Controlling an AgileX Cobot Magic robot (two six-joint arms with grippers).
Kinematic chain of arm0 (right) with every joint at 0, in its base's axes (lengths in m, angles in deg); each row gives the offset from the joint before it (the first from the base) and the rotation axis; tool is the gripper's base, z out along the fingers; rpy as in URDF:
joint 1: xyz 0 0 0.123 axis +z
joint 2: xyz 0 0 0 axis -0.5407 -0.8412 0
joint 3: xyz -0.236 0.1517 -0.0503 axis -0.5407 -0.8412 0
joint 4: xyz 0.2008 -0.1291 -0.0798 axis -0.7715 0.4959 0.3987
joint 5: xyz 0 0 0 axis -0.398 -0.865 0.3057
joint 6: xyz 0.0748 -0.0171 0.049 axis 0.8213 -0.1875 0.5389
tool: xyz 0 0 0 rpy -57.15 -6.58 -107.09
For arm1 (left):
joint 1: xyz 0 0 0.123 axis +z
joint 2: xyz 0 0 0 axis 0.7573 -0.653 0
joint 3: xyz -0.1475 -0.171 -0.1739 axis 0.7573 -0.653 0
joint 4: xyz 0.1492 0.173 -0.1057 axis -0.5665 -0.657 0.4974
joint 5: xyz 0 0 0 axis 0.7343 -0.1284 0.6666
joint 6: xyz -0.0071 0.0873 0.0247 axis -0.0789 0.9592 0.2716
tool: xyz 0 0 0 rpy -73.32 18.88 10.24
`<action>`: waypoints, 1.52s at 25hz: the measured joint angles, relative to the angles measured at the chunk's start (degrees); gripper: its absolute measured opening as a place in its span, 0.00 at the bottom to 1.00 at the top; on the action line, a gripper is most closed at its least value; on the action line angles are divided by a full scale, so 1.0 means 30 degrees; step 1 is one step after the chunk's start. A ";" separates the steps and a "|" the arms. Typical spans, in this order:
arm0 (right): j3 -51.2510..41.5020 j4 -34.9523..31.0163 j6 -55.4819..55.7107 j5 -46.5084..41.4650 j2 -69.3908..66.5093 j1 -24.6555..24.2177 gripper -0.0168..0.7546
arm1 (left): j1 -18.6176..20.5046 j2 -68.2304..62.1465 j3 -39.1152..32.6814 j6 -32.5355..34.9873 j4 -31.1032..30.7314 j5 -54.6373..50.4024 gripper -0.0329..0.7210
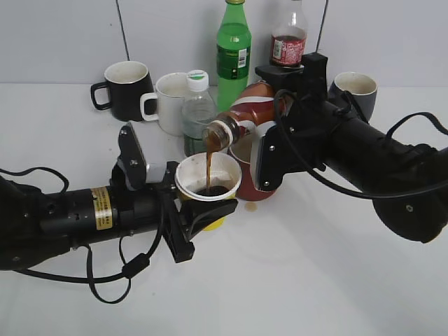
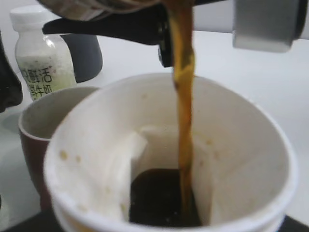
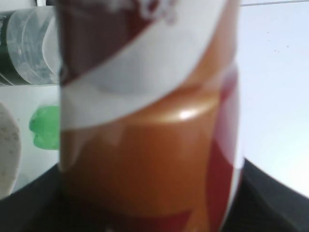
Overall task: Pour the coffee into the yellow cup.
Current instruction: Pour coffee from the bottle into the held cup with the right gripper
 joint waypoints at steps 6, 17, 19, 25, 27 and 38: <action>0.0000 0.0000 -0.0017 0.0000 0.0000 0.0000 0.67 | 0.0000 0.0000 0.0000 0.0000 0.0000 -0.0017 0.55; 0.0000 -0.0164 -0.0074 0.0000 0.0000 0.0000 0.67 | 0.0000 0.0000 0.0000 0.0000 0.0000 -0.0038 0.55; 0.0000 -0.0171 -0.0074 0.0000 0.0000 0.0000 0.67 | 0.0000 0.0000 0.0000 0.0000 0.0000 -0.0038 0.55; 0.0000 -0.0212 -0.0074 0.0000 0.0000 0.0000 0.67 | 0.0000 0.0000 0.0000 0.0000 0.0000 0.0062 0.55; 0.0000 -0.0212 -0.0074 0.0000 0.0000 0.0000 0.67 | 0.0000 0.0000 0.0000 0.0000 0.0000 0.0062 0.55; 0.0000 -0.0298 0.2726 0.0000 0.0000 0.0000 0.67 | 0.0000 0.0000 0.0000 0.0000 0.0121 0.0265 0.55</action>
